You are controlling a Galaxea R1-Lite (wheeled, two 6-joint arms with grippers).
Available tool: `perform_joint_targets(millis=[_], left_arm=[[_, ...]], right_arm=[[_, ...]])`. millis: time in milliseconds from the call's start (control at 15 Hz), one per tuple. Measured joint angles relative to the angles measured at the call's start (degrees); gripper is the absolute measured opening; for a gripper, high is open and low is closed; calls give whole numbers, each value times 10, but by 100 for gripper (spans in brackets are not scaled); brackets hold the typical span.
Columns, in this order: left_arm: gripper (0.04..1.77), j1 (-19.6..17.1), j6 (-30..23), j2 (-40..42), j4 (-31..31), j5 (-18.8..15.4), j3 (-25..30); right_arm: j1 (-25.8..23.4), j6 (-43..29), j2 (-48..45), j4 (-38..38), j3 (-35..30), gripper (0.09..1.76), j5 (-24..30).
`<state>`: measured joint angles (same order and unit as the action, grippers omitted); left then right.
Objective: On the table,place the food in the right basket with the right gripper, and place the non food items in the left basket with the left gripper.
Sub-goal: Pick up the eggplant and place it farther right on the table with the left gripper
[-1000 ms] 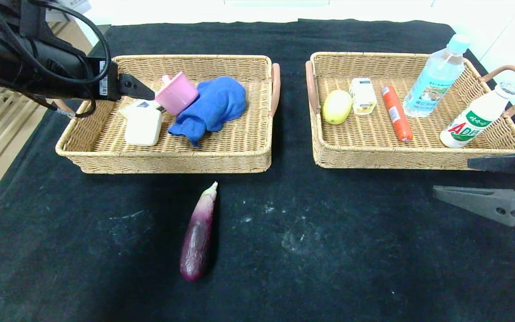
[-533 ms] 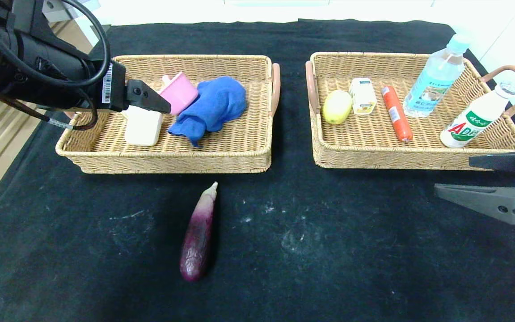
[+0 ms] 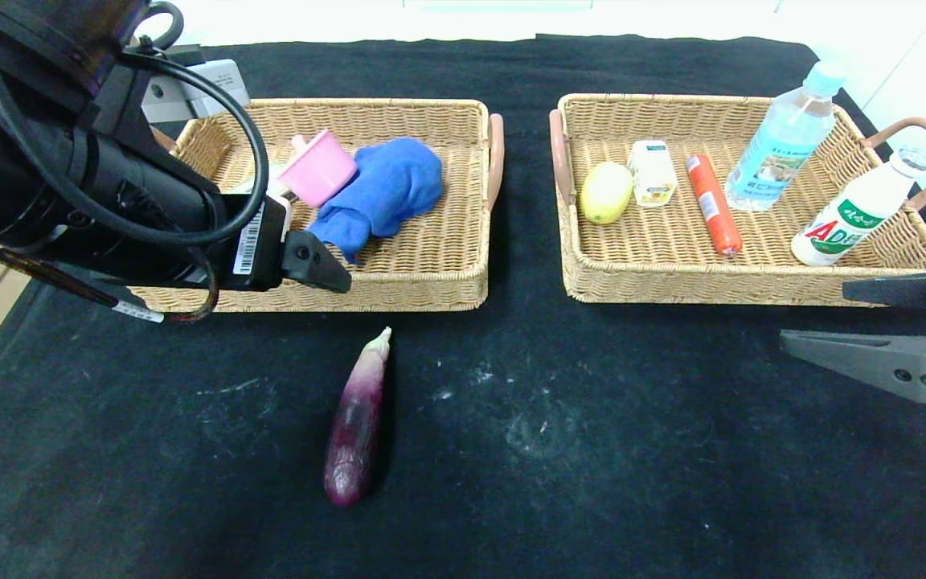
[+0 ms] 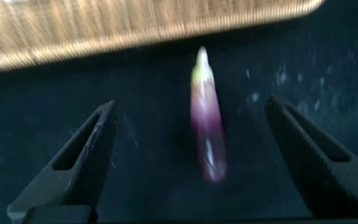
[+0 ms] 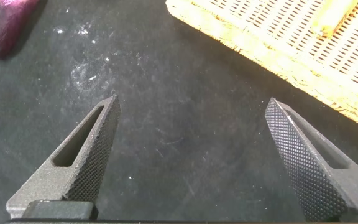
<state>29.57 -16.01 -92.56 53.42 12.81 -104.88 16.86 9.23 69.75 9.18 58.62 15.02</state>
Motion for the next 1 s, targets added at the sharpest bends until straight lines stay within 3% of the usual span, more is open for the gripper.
perform_joint_targets(millis=[533, 1000], left_arm=[[172, 58, -84, -18, 34, 16, 51], [172, 66, -106, -54, 29, 16, 95]], right_arm=[[0, 0, 1, 0, 0, 171, 0], [0, 0, 1, 0, 0, 171, 0]])
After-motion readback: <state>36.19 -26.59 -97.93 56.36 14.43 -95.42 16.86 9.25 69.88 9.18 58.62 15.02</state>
